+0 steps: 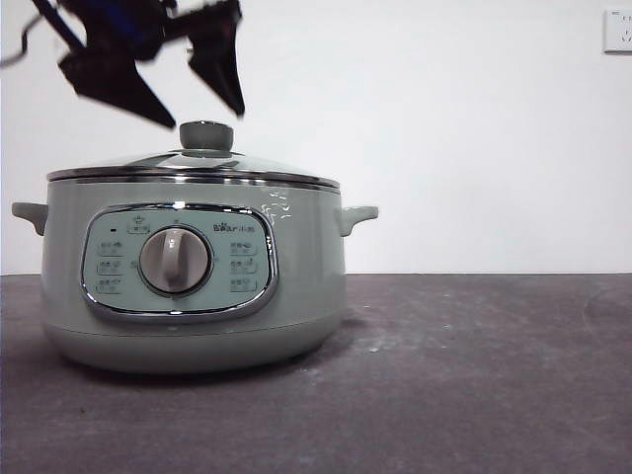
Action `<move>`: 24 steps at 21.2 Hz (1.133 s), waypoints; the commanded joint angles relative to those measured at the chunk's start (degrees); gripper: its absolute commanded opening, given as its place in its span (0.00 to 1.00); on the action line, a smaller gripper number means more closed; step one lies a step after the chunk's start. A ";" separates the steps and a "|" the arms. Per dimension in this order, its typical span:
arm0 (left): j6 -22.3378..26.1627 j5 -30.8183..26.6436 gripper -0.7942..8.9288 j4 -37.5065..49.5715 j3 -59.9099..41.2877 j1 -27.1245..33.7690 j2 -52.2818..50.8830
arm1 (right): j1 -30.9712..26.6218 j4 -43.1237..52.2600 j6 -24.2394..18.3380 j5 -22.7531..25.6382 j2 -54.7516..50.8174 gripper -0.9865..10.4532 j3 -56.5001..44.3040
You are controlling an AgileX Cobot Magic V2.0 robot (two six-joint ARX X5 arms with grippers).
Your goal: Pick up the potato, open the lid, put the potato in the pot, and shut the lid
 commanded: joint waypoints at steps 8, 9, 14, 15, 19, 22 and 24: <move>0.98 0.20 0.53 -12.90 1.88 -0.09 -18.05 | 0.13 1.95 2.86 -4.35 -0.59 0.47 -10.86; 1.51 0.11 0.52 -14.45 1.88 -0.09 -19.37 | 0.15 2.47 2.99 -4.39 -0.70 0.46 -12.00; 4.55 -4.74 0.07 -25.09 1.88 -0.09 -24.50 | 0.13 6.93 3.52 -4.20 -1.75 0.16 -19.41; 4.70 -5.97 0.07 -26.18 1.88 -0.11 -24.79 | 0.13 8.37 3.54 -4.15 -2.47 0.10 -21.44; 4.85 -7.37 0.07 -26.12 1.79 -0.11 -25.40 | 0.15 17.18 3.89 -4.04 -8.37 0.07 -31.43; 5.22 -7.37 0.07 -24.04 -0.26 -0.11 -27.47 | 0.15 25.40 3.89 -3.93 -15.45 0.08 -40.92; 5.18 -7.39 0.07 -20.79 -4.87 -0.11 -30.88 | 0.15 30.58 3.87 -3.87 -20.92 0.08 -47.87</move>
